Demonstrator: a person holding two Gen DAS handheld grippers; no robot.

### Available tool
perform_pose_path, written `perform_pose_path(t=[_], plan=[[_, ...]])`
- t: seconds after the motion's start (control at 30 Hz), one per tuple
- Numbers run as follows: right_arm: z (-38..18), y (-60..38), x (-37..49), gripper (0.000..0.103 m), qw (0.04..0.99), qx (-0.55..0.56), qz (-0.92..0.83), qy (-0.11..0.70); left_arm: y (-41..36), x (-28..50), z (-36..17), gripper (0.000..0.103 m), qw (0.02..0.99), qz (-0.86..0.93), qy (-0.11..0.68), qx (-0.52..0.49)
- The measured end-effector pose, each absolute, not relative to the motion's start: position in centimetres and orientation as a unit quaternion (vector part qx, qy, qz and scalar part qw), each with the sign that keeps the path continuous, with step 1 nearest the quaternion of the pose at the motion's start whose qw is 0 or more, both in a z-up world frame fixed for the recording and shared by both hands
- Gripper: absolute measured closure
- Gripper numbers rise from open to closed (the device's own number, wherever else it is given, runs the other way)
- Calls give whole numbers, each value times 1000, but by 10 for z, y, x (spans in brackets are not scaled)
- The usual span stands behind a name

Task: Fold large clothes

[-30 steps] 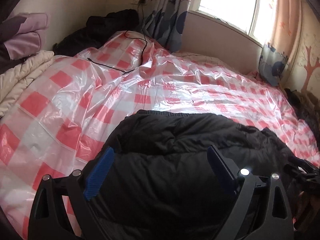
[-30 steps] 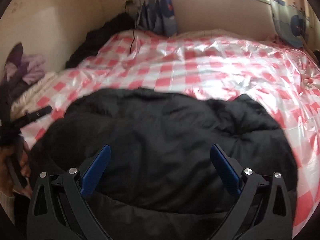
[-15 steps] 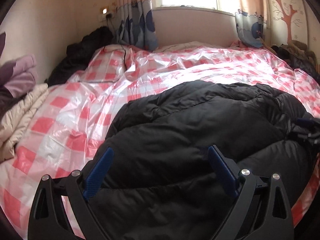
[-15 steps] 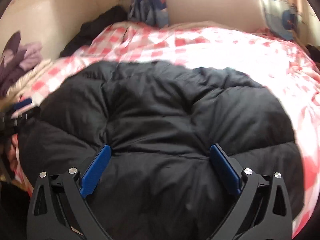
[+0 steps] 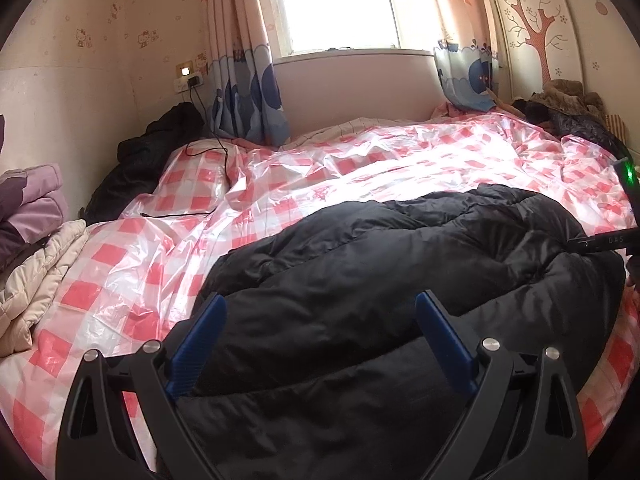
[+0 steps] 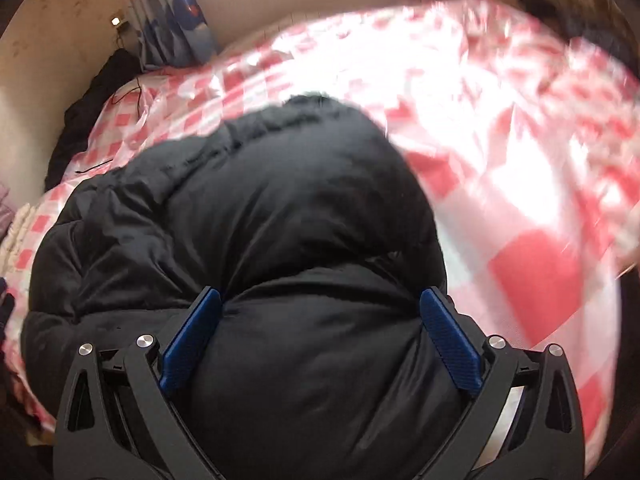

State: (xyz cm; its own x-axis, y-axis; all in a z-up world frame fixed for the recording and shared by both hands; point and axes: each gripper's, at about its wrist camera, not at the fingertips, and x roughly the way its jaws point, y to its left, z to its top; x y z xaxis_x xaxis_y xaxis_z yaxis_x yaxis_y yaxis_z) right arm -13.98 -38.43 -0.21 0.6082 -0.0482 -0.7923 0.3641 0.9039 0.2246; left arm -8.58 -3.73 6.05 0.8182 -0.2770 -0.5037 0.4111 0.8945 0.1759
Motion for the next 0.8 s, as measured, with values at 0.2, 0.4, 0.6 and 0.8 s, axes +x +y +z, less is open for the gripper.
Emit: perform_pose_path(t=[0.2,0.4,0.6,0.8], plan=[[-2,-380,-135,7,878,162,-117,434,-49,-86,53,12,938,-195,243,148],[1,-380,-144,7,880,174,-114,426,-49,-88,52,12,938,-206,242,140],[-2,-390,-149,7,877,191,-117,426,-52,-88,51,12,937,-211,245,135],[-6,-395,-147,7,871,199,-112,435,-52,-87,50,12,936,-212,245,137]])
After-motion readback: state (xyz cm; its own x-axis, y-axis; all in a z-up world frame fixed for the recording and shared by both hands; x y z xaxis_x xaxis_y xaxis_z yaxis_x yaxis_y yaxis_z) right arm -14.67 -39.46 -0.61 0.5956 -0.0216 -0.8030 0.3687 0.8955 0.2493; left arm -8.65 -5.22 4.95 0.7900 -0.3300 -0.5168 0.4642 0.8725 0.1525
